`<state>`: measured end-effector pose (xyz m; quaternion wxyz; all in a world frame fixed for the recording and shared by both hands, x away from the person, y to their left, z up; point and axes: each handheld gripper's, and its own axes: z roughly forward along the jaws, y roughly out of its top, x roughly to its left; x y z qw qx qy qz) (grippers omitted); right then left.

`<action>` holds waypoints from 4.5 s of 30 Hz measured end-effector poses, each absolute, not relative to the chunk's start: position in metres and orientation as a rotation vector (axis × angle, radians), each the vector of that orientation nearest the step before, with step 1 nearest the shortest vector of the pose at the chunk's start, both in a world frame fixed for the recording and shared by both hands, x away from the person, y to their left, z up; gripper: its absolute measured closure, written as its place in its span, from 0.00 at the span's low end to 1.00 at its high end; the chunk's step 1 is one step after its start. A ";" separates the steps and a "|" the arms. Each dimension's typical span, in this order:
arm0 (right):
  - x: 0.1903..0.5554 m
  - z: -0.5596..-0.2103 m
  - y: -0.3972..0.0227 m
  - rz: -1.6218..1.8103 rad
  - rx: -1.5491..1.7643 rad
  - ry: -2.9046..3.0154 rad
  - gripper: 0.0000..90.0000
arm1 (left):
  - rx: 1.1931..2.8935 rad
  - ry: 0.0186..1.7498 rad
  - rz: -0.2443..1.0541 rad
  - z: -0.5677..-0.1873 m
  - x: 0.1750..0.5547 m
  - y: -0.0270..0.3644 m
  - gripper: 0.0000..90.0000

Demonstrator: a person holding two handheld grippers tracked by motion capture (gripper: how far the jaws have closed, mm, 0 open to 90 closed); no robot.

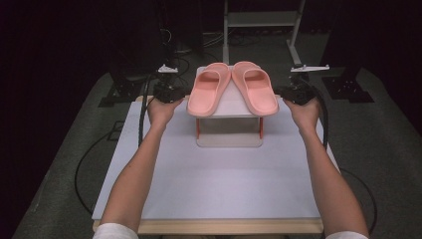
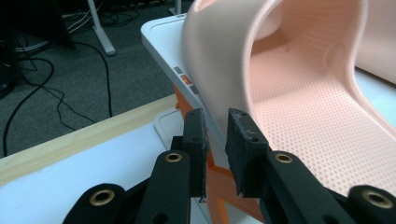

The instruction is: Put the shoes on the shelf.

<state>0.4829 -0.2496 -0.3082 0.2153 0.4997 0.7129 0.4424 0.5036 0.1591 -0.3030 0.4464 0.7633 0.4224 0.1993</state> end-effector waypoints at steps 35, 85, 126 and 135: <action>0.490 -0.311 -0.242 1.275 1.398 1.901 0.81 | 1.871 1.032 0.498 -0.304 0.514 0.139 0.81; 0.502 -0.310 -0.216 1.282 1.360 1.926 0.77 | 1.843 1.044 0.510 -0.307 0.524 0.134 0.80; 0.475 -0.307 -0.250 1.355 1.369 1.911 0.62 | 1.815 1.027 0.449 -0.302 0.505 0.143 0.63; 0.466 -0.309 -0.259 1.356 1.379 1.922 0.59 | 1.808 1.010 0.463 -0.298 0.495 0.149 0.58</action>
